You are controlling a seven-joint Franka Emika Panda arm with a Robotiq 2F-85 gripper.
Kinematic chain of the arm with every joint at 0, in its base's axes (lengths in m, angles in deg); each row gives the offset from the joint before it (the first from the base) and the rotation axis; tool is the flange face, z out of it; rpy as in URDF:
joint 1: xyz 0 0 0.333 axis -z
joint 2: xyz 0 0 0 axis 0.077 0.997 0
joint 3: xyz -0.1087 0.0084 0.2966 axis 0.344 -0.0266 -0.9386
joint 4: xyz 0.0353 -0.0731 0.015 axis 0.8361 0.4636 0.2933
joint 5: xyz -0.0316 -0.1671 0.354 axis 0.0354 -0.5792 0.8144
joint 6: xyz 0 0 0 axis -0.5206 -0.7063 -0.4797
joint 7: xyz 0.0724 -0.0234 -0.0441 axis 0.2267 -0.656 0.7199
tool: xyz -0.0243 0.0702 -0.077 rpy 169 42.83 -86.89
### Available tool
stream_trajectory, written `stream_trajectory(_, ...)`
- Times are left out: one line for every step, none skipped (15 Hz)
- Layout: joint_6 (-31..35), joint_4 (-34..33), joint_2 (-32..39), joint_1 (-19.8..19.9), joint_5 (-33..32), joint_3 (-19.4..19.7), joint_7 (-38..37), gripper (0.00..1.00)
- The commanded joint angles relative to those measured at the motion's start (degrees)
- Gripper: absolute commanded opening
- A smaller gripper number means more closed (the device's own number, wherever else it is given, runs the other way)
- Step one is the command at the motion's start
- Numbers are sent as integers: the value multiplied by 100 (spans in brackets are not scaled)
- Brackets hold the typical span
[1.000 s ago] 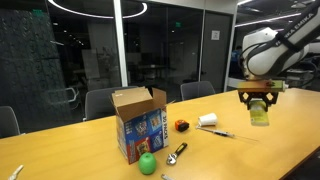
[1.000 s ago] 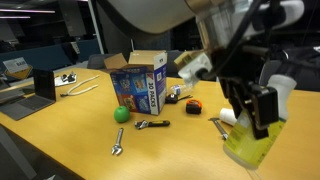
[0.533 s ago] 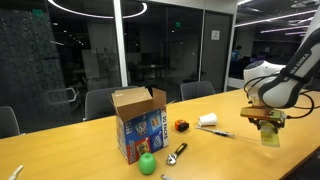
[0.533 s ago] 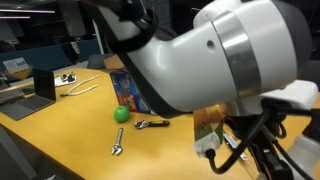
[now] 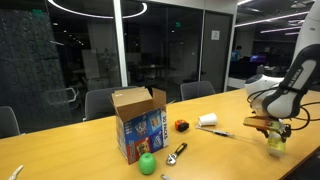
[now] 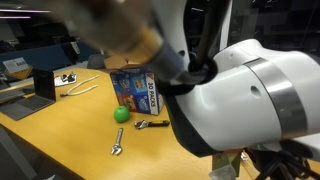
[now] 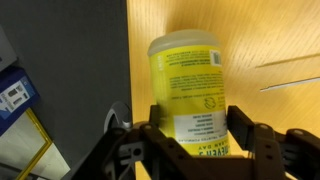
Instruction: Take the spray bottle in the box and put it on the table
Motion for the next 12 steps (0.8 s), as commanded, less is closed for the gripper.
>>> stream_trajectory(151,-311,474,-216,-93,284,-442,44)
stream_trajectory(171,-341,561,-240,-74,319,-505,44)
stream_trajectory(179,-373,633,-253,-33,346,-524,44)
stream_trajectory(178,-403,696,-265,14,362,-508,44)
stream_trajectory(200,-417,730,-266,66,368,-491,44)
stream_trajectory(193,-444,765,-281,61,387,-505,44)
stream_trajectory(199,-458,767,-285,65,401,-494,44)
stream_trajectory(197,-463,748,-286,97,405,-452,44)
stream_trajectory(164,-458,689,-289,148,399,-387,44)
stream_trajectory(116,-457,626,-294,207,389,-318,44)
stream_trajectory(25,-452,494,-316,265,375,-242,44)
stream_trajectory(-70,-448,374,-334,364,351,-147,92)
